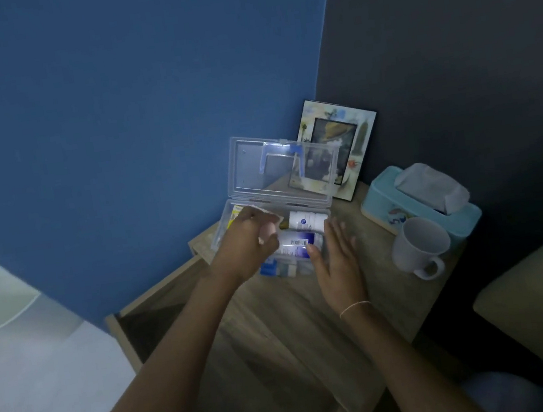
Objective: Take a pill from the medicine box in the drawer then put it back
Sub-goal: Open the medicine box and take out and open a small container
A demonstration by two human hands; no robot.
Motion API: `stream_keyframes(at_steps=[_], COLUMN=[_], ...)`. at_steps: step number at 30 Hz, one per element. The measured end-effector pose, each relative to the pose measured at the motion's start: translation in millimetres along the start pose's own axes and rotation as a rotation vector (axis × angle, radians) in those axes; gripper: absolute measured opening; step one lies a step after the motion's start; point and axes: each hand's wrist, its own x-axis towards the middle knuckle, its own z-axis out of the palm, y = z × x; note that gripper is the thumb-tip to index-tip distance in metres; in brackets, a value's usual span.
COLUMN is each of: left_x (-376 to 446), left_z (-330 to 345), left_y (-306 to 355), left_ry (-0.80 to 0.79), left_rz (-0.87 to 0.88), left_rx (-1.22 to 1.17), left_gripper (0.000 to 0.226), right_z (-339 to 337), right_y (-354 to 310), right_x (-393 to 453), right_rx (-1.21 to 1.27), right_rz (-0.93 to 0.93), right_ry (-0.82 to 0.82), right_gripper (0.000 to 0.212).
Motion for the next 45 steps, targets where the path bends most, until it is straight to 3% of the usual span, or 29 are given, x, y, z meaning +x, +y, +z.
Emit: stream_keyframes(at_steps=[4,9,11,17,21,26,34,42,45], left_x=[-51.2,-94.1,-107.3,-137.6,-142.4,-135.6,-117.4,-99.6,-101.8], left_z=[6.4,22.0,27.8,39.2,36.3,33.8,41.9,31.7,33.4], left_y=[9.9,22.1,26.5,33.3,34.9,35.2,45.5,56.8,54.3], left_ry=[-0.002,-0.051,-0.055,-0.077,-0.138,-0.162,-0.122,-0.080,-0.129], left_rz=[-0.007,-0.014,-0.017,0.037,0.037,0.003,0.011,0.054,0.073], left_rx=[0.002,-0.032,-0.038,-0.076,-0.097,-0.122,-0.118,-0.111,-0.073], left_gripper=[0.040,0.034,0.040,0.029,0.037,0.025,0.028,0.037,0.037], right_z=[1.0,-4.4,-6.3,-9.2,-11.8,-15.0,-41.3,-59.9,-49.4], right_y=[-16.7,-26.6,-25.8,-17.7,-12.1,-13.0,-17.3,-20.2,-13.5], right_x=[-43.2,-71.3,-81.5,-110.7,-115.7,-117.0,-98.1,-68.9,-72.9], right_rx=[0.307,1.020,1.151,1.290,1.335,1.364,1.330,1.319,1.398], right_rz=[-0.013,0.553,0.658,0.774,0.767,0.808,0.808,0.730,0.750], right_ry=[0.065,-0.330,-0.443,-0.482,-0.518,-0.561,-0.570,-0.606,-0.599], right_gripper=[0.036,0.021,0.019,0.021,0.029,0.046,0.026,0.021,0.029])
